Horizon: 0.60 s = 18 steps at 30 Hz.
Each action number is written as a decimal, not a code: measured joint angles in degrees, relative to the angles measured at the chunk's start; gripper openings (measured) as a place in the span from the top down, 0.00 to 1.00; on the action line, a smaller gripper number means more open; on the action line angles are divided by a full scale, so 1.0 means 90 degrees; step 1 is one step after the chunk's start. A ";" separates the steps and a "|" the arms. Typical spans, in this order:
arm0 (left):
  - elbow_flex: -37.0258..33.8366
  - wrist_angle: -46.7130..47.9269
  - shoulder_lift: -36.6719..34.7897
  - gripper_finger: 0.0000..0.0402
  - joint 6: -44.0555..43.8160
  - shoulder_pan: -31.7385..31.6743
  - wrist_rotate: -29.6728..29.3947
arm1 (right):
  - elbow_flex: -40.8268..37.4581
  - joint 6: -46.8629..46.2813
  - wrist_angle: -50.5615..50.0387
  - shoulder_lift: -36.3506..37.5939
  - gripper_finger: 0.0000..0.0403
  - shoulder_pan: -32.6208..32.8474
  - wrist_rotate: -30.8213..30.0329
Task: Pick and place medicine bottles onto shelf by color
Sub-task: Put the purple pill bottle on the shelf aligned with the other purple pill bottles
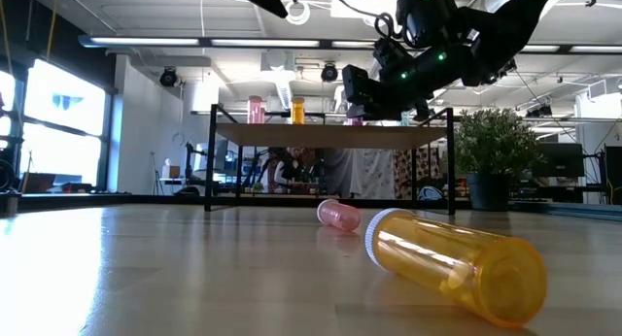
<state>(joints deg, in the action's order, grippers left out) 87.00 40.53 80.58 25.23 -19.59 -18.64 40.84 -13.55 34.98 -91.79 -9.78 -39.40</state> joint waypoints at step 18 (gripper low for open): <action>0.0000 -0.0002 0.0000 0.41 -0.0017 0.0000 0.0001 | -0.0016 -0.0115 -0.0099 0.0010 0.70 0.0000 0.0101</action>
<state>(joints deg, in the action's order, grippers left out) 87.00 40.51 80.58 25.08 -19.59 -18.63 40.69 -14.59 34.09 -91.70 -9.78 -38.50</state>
